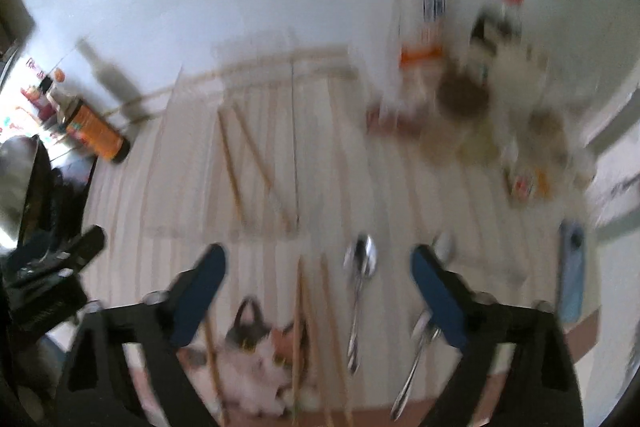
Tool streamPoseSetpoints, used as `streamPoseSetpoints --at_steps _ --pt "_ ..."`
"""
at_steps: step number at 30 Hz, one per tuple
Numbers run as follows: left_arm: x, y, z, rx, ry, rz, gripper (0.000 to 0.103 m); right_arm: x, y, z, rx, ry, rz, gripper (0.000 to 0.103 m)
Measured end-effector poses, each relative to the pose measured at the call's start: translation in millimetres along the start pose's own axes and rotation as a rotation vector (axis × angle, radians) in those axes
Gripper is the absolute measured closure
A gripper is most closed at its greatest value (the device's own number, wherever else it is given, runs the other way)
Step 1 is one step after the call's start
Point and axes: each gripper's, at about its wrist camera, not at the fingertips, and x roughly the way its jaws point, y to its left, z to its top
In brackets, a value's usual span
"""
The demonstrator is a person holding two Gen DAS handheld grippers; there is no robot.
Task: Organize utensils
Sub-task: 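Move both grippers back to the mat and grasp one chopstick each, then lift the chopsticks with both grippers and carry them over the clear basket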
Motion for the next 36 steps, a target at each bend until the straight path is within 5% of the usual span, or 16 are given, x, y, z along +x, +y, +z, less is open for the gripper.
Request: streamPoseSetpoints --at_steps 1,4,8,14,21,25,36 --pt "12.0 -3.2 -10.3 0.009 0.038 -0.011 0.002 9.6 -5.3 -11.4 0.018 0.047 0.017 0.057" --pt "49.7 -16.5 -40.7 0.041 0.161 -0.038 0.019 39.2 -17.0 -41.6 0.069 0.174 0.083 0.079" --pt "89.9 -31.2 -67.4 0.034 0.3 -0.085 0.052 72.9 -22.2 -73.5 0.122 0.299 0.154 0.082" --pt "98.8 -37.8 -79.0 0.062 0.299 -0.069 0.095 92.5 -8.3 -92.4 0.098 0.361 0.161 0.082" --pt "96.6 -28.5 -85.9 0.055 0.287 -0.066 0.098 116.8 18.4 -108.9 -0.013 0.402 0.041 0.082" --pt "96.1 -26.2 -85.8 0.045 0.286 -0.07 0.098 118.0 32.4 -117.0 -0.094 0.379 -0.056 0.095" --pt "95.4 0.5 -87.0 0.036 0.303 -0.111 0.096 109.5 44.1 -131.6 -0.141 0.397 -0.104 0.096"
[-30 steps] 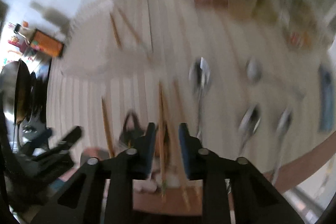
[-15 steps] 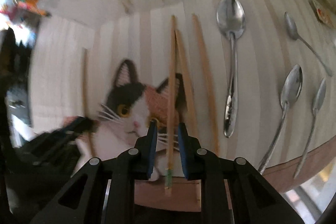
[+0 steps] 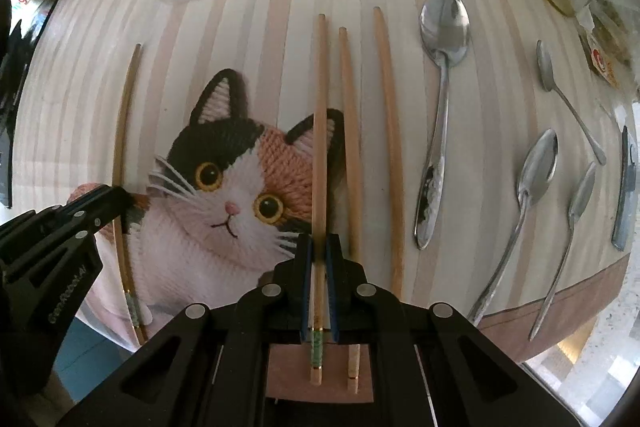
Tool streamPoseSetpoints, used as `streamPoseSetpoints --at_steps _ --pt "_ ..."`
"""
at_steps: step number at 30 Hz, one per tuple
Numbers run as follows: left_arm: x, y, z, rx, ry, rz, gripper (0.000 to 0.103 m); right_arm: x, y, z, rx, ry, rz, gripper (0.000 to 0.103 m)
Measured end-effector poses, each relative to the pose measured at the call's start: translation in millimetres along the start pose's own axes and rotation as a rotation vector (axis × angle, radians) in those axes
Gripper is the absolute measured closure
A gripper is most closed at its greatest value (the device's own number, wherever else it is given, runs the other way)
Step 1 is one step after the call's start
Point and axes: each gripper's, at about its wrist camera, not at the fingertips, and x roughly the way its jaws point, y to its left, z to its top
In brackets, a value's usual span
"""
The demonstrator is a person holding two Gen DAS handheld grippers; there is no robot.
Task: Organize utensils
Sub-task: 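Lift the chopsticks with both grippers and carry them over the clear basket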
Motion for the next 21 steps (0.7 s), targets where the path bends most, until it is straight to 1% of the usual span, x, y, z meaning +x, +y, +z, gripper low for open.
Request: streamPoseSetpoints --at_steps 6,10,15,19,21 --pt "-2.2 10.2 6.4 0.001 0.016 -0.018 0.096 -0.2 3.7 1.3 -0.009 0.0 -0.019 0.095" --pt "-2.5 13.5 9.6 0.004 0.013 -0.014 0.098 1.6 3.4 -0.4 -0.01 0.0 -0.02 0.095" --pt "-3.6 9.6 7.6 0.015 -0.004 0.022 0.099 4.9 4.7 0.7 -0.003 -0.007 -0.019 0.096" --pt "-19.0 7.8 2.7 0.033 -0.051 0.047 0.099 2.8 0.7 -2.1 0.02 -0.013 0.004 0.096" --pt "-29.1 8.0 1.5 0.034 -0.073 0.046 0.099 -4.0 -4.0 -3.9 0.032 -0.024 0.016 0.096"
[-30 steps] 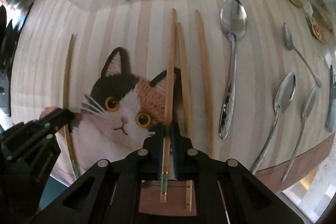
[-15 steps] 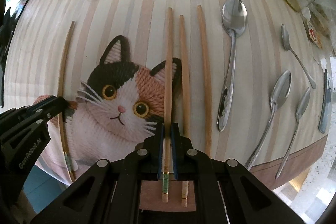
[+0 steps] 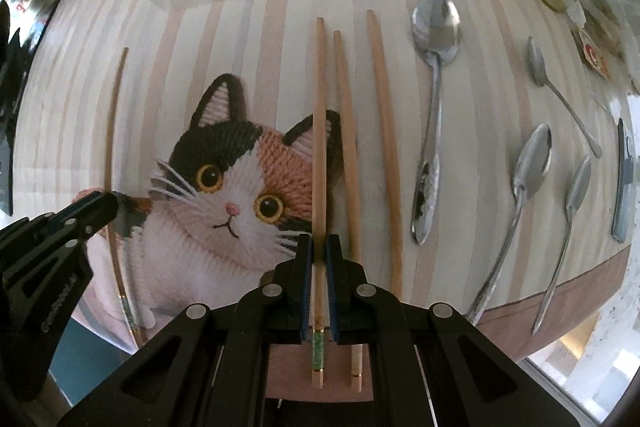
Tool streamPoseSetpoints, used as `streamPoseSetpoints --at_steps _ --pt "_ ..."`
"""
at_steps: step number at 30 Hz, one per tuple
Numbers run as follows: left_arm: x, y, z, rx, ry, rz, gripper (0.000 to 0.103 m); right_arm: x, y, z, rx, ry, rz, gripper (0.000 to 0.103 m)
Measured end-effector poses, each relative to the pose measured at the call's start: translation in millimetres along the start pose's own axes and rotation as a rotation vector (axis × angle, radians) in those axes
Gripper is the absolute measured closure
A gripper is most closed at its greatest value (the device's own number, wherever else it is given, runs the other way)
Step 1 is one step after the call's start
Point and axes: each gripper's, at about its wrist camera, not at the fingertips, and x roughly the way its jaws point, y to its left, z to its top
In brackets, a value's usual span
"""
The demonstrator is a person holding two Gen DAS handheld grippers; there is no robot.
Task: Organize utensils
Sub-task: 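Lift the chopsticks with both grippers and carry them over the clear basket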
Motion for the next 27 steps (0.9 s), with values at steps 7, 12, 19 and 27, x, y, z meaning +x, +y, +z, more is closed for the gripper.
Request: streamPoseSetpoints --at_steps 7,12,19,27 --pt "-47.3 4.2 4.4 0.014 -0.111 0.009 0.099 -39.7 -5.4 2.8 0.01 -0.092 0.04 0.096" --pt "-90.2 6.6 13.0 -0.001 -0.199 -0.02 0.099 -79.6 -8.7 3.8 -0.007 -0.17 0.062 0.096" --pt "-144.0 3.1 22.4 -0.009 -0.315 -0.071 0.099 -117.4 -10.2 4.9 -0.017 -0.204 0.126 0.096" --pt "-168.7 -2.5 33.4 0.0 -0.347 -0.117 0.099 -153.8 -23.5 2.5 -0.01 -0.241 0.199 0.096"
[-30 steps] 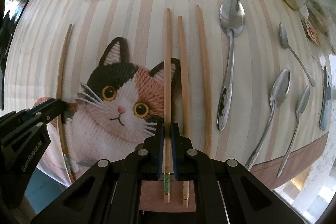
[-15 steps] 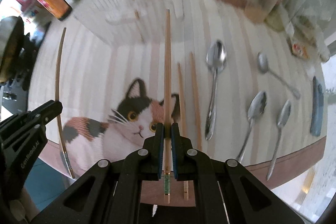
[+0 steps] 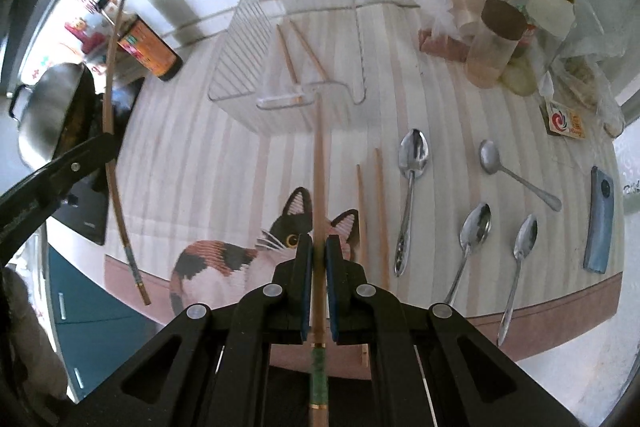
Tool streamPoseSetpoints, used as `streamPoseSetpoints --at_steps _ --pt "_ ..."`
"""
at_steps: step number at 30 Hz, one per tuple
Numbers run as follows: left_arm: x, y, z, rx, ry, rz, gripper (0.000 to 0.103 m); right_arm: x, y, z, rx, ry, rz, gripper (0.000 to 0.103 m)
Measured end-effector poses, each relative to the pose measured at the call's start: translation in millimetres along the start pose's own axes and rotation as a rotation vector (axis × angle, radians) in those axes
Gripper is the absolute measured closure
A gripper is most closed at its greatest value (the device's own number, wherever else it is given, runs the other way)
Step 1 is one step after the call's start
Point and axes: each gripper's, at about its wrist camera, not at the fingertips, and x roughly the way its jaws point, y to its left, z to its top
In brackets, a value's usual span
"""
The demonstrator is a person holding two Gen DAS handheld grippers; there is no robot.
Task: Organize utensils
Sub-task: 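Lift the chopsticks with both grippers and carry them over the clear basket, then open both grippers to release the chopsticks into the clear basket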
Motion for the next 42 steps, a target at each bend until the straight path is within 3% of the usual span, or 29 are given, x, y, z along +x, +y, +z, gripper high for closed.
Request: streamPoseSetpoints --at_steps 4,8,16,22,26,28,30,35,37,41,42 --pt "3.5 -6.3 8.3 -0.003 0.014 -0.028 0.099 -14.6 -2.5 4.9 0.012 -0.029 0.03 0.096" --pt "12.8 -13.2 32.2 -0.026 0.048 -0.102 0.099 -29.4 -3.3 18.3 0.038 -0.063 0.076 0.096" --pt "82.7 -13.3 114.9 -0.102 0.19 -0.196 0.099 3.8 -18.7 116.5 0.104 -0.075 0.129 0.096" --pt "135.0 -3.5 157.8 -0.135 0.262 -0.166 0.098 66.0 -28.1 194.0 0.111 -0.003 0.08 0.096" --pt "143.0 -1.8 167.2 -0.123 0.266 -0.102 0.096 105.1 -30.4 226.9 0.107 0.059 0.075 0.095" --pt "137.9 -0.9 166.2 -0.104 0.24 -0.063 0.096 112.1 -33.2 231.0 0.113 0.072 0.087 0.084" --pt "130.3 3.2 160.6 -0.101 0.204 -0.015 0.091 111.8 -37.9 228.0 0.131 0.063 0.103 0.074" --pt "109.3 9.0 137.5 -0.065 0.095 0.14 0.041 94.3 -43.9 210.0 0.118 0.016 0.066 0.069" --pt "98.2 8.1 124.1 -0.053 0.036 0.182 0.033 80.5 -47.0 195.8 0.108 -0.022 0.036 0.063" --pt "80.5 4.1 92.3 -0.046 -0.066 0.228 0.0 54.0 -56.2 166.3 0.094 -0.108 -0.01 0.05" --pt "78.2 2.7 84.5 -0.041 -0.077 0.228 0.0 49.1 -57.3 156.3 0.09 -0.127 -0.022 0.047"
